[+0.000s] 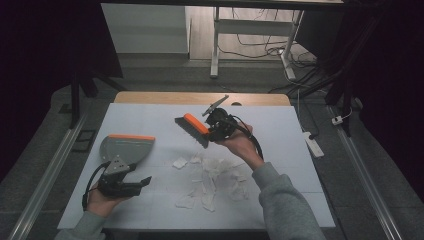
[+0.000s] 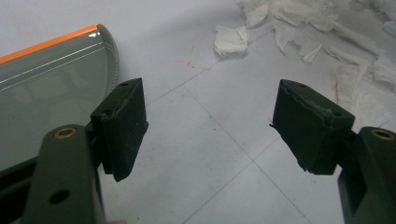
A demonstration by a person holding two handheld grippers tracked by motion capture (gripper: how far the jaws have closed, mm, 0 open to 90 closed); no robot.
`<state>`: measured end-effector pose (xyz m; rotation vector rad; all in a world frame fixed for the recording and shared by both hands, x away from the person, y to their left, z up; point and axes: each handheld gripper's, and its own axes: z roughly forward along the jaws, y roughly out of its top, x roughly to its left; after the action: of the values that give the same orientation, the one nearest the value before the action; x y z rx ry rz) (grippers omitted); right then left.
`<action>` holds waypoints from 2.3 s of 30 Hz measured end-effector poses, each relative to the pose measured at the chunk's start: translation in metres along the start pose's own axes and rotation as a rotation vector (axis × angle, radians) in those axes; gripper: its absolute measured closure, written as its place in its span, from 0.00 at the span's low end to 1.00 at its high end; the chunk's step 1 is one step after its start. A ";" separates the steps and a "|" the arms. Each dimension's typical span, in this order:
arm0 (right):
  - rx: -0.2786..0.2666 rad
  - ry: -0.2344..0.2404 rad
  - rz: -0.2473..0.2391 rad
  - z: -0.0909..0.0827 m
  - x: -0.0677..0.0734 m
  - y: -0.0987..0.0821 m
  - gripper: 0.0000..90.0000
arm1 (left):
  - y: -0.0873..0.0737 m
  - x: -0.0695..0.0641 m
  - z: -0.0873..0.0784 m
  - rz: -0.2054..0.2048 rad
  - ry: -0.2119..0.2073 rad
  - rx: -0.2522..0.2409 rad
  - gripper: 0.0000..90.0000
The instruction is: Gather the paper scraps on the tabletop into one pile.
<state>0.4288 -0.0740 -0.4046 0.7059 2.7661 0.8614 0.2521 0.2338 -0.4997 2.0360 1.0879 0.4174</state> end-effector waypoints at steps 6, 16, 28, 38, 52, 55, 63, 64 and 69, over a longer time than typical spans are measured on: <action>0.000 0.044 0.088 0.011 0.009 0.011 0.78 | 0.000 0.000 0.000 0.001 -0.004 -0.005 0.30; 0.039 0.206 0.126 0.072 0.046 0.031 0.78 | 0.000 0.000 -0.001 0.003 -0.009 -0.006 0.30; 0.108 0.161 0.226 0.070 0.027 -0.004 0.78 | -0.001 0.000 -0.002 0.008 -0.017 -0.012 0.30; -0.047 0.054 0.164 0.020 0.002 0.012 0.78 | -0.001 -0.001 -0.002 0.010 -0.013 -0.010 0.30; 0.183 -0.212 -0.179 0.095 -0.044 0.044 0.78 | -0.001 0.001 -0.001 0.013 -0.028 -0.012 0.30; 0.215 -0.191 -0.216 0.097 -0.044 0.049 0.78 | -0.001 0.000 0.000 0.013 -0.028 -0.010 0.30; 0.303 -0.098 -0.299 0.099 -0.023 0.044 0.79 | -0.001 -0.001 0.000 0.018 -0.024 -0.006 0.30; 0.317 -0.097 -0.311 0.097 -0.020 0.043 0.79 | -0.002 -0.001 -0.001 0.016 -0.023 -0.010 0.30; 0.323 0.002 -0.352 0.077 -0.002 0.028 0.79 | -0.003 0.000 -0.001 0.008 -0.025 -0.010 0.30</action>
<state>0.4628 -0.0169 -0.4520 0.2396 2.9330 0.3519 0.2493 0.2351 -0.5016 2.0321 1.0605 0.3995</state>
